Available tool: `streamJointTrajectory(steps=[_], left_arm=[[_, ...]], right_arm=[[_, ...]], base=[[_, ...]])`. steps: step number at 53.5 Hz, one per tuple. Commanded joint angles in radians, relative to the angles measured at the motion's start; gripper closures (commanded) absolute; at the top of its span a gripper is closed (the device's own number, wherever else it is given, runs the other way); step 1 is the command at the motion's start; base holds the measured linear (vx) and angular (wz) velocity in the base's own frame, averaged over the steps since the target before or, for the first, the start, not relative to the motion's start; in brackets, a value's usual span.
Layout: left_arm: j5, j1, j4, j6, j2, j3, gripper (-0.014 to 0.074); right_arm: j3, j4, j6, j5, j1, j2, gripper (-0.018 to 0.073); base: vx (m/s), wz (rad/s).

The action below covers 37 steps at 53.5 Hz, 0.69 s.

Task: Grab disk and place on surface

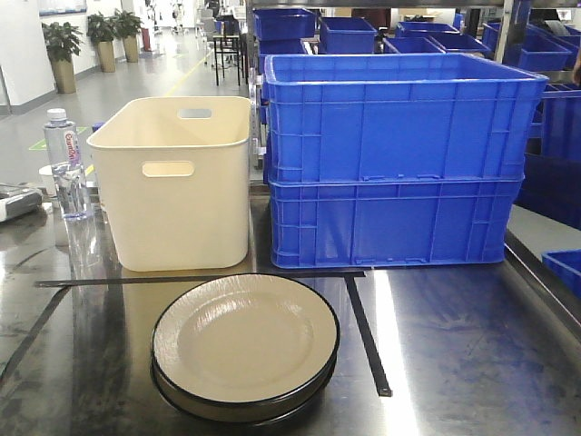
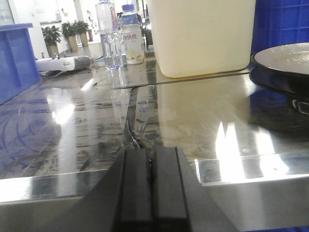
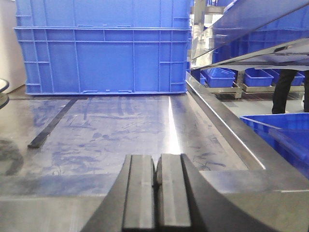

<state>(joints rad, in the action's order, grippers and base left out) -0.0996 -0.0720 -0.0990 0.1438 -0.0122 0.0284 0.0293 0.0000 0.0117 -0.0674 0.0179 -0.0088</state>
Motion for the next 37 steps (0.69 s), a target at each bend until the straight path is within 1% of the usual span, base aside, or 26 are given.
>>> streamJointTrajectory(steps=[1, 37], left_arm=[[0.087, 0.007, -0.009, -0.005, -0.015, 0.024, 0.0595], [0.087, 0.007, -0.009, -0.005, -0.015, 0.024, 0.0595]], right_arm=[[-0.004, -0.01, 0.0, 0.067, 0.003, -0.009, 0.0567], [-0.004, -0.01, 0.0, 0.067, 0.003, -0.011, 0.0567]], base=[[0.0, 0.0], [0.0, 0.0]])
